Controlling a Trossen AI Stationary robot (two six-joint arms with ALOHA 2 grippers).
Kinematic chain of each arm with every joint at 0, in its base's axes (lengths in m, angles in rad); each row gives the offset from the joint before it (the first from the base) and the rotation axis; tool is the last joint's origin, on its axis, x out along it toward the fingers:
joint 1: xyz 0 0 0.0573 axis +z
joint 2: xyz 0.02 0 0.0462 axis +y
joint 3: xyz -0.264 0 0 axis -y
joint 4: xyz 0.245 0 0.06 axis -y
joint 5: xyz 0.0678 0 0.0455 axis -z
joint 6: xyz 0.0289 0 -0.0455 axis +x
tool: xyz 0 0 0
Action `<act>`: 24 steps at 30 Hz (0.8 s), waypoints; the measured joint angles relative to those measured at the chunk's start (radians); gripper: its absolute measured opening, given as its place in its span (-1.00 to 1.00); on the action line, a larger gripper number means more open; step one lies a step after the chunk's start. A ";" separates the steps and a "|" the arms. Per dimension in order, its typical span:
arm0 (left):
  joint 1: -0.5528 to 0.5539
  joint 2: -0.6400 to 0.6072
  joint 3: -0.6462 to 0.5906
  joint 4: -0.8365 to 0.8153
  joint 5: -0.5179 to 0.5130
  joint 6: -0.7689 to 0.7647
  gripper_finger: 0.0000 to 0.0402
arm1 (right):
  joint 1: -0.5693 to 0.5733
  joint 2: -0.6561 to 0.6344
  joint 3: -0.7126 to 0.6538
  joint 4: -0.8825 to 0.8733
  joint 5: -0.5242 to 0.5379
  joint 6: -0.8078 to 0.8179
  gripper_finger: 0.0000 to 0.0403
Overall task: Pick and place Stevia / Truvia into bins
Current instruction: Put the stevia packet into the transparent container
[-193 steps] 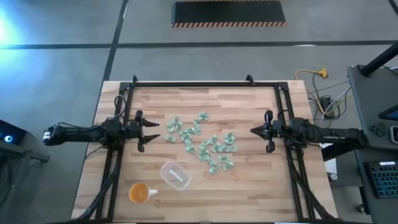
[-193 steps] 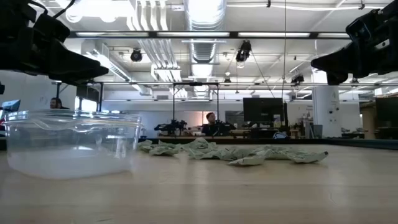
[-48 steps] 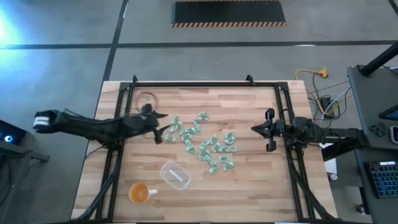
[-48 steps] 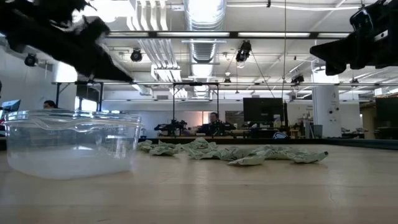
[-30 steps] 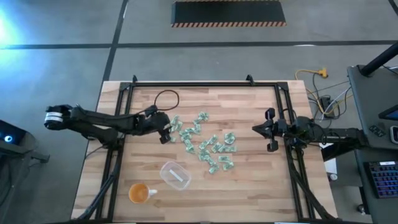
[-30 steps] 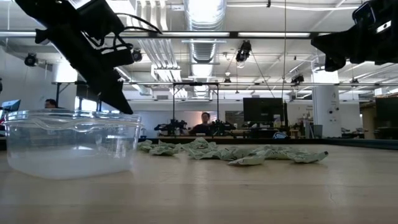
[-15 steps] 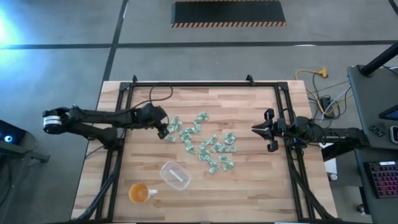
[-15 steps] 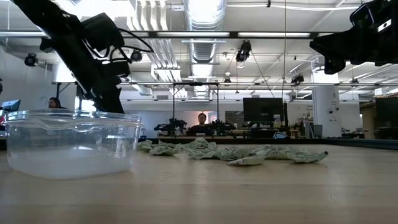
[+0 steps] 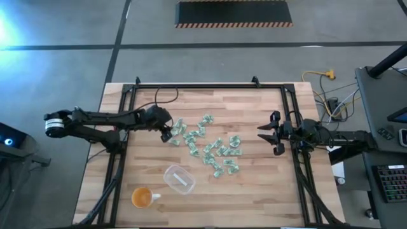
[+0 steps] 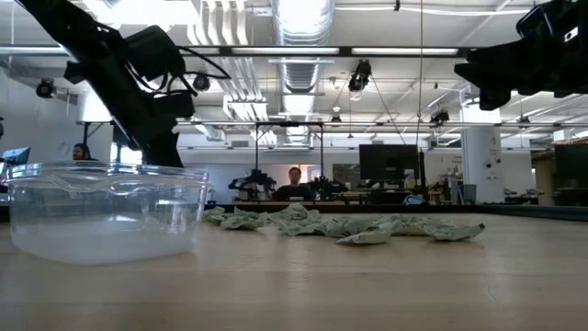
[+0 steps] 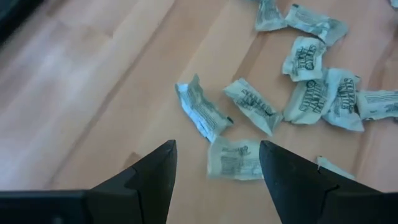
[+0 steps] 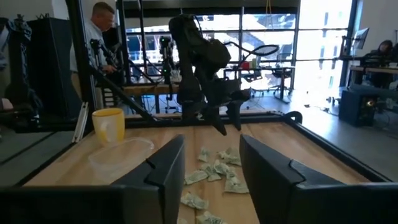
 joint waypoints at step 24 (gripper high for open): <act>0.048 0.206 0.004 0.079 0.081 -0.002 0.06 | 0.000 0.006 0.000 -0.007 0.000 0.021 -0.31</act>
